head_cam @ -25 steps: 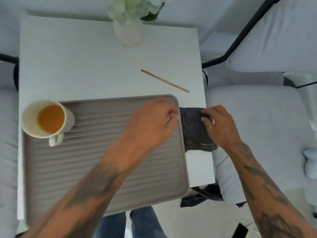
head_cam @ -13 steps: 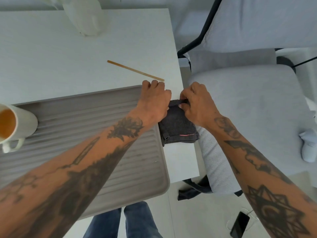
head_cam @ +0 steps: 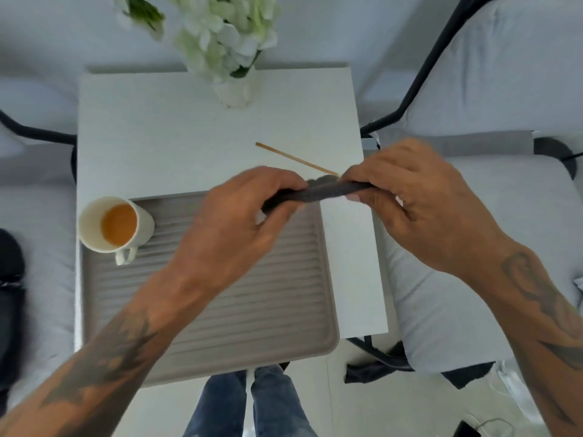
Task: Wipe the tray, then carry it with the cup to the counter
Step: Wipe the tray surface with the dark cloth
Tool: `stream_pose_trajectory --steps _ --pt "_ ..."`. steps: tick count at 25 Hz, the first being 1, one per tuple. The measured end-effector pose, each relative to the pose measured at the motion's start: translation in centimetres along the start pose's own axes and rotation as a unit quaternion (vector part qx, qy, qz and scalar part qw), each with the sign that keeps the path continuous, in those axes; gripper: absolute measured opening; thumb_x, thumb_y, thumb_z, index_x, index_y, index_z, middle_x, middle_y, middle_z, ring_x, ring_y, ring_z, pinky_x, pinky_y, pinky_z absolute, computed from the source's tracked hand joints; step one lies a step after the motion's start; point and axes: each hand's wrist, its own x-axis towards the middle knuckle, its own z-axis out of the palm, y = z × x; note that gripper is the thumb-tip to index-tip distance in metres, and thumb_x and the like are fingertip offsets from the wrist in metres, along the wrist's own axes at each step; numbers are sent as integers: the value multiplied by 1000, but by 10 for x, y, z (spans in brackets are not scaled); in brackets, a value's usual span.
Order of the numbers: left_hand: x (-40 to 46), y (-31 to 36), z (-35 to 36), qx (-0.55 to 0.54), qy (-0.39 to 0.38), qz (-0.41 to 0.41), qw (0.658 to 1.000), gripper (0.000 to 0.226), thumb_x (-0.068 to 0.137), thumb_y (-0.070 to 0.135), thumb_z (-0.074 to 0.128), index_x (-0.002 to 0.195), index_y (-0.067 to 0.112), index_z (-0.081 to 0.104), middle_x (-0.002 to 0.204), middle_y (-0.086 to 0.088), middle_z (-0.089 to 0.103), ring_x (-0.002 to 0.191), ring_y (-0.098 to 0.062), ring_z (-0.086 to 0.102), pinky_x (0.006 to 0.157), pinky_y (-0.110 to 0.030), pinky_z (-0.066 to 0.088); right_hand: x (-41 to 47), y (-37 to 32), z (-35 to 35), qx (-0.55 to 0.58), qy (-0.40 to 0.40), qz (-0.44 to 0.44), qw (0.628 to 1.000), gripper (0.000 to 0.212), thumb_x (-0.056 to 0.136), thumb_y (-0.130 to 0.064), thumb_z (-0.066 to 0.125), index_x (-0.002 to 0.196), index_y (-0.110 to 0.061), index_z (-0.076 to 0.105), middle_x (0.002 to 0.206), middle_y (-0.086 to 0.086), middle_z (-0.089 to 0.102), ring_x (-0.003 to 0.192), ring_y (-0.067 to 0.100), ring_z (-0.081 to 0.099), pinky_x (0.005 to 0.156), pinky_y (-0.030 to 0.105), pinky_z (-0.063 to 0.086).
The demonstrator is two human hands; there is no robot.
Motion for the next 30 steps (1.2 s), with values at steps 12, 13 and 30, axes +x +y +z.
stream_pose_trajectory --steps 12,13,30 --pt "-210 -81 17 94 -78 -106 987 25 91 25 57 106 14 75 112 -1 70 102 -22 67 91 -31 52 -111 -74 176 19 -137 86 987 36 96 -37 57 126 -18 64 137 4 56 130 24 49 105 43 41" --pt "-234 -94 5 104 -5 -174 979 26 92 26 57 109 14 72 114 4 66 104 -22 64 95 -32 49 -107 -78 188 20 -127 83 988 40 97 -39 53 132 -19 59 146 4 49 138 24 41 112 43 36" --pt "-302 -164 -56 172 75 -420 888 43 88 12 71 129 -1 63 88 -7 48 67 -23 51 56 -35 47 -54 -163 307 -91 -105 103 985 61 98 -45 40 154 -24 26 162 22 13 148 48 4 117 65 11"
